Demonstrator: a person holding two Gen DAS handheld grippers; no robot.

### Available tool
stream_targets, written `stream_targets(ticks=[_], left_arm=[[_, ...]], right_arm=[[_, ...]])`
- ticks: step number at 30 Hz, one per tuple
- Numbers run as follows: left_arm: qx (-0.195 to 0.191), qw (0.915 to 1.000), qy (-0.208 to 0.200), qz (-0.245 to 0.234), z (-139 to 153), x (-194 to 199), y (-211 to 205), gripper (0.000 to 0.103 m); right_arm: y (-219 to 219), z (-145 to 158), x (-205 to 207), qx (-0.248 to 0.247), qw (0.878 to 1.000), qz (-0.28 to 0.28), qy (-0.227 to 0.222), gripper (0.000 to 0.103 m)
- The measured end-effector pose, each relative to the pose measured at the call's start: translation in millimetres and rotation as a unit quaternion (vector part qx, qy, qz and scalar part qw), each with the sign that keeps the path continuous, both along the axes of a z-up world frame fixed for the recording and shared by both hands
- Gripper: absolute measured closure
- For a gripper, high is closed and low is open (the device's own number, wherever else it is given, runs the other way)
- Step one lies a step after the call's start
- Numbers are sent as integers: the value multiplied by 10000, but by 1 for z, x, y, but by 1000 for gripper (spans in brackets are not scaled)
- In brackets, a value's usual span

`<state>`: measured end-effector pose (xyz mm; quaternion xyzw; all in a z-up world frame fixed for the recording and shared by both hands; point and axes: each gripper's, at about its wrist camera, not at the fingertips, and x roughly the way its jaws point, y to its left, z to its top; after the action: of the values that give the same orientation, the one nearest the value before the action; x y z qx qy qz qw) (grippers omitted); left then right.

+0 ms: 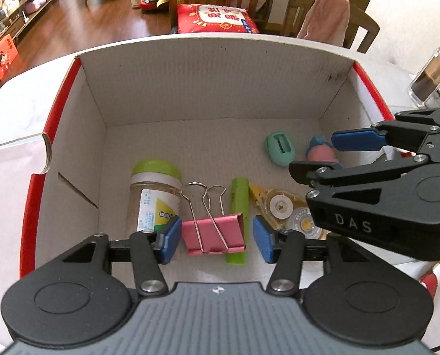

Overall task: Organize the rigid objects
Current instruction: 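Open both tools to release the clip and figurine inside the box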

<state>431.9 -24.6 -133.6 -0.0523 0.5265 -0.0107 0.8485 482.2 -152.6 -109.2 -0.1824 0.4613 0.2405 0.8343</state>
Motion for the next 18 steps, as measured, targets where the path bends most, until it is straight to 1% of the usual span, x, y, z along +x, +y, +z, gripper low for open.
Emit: stream_targets(ticks=[3,7,11,18], left_arm=[[-55,10000,-81,-1,6,-5,0,47],[-31,9998,-185,-14,17,-11,-3,46],[-36,9995,-298,-38,26,-19,-6,46],[3,9984,-566,-75,46,-41,-3,46]], right_arm=[[-6,6,0,102,9999,-98,-14,53],[-12,16,-5,200,9996,-182,-52,52],[-19,29,-14,296,9992,-234,-144,51],[-28,50,-40,527,9978,-315,-263,50]])
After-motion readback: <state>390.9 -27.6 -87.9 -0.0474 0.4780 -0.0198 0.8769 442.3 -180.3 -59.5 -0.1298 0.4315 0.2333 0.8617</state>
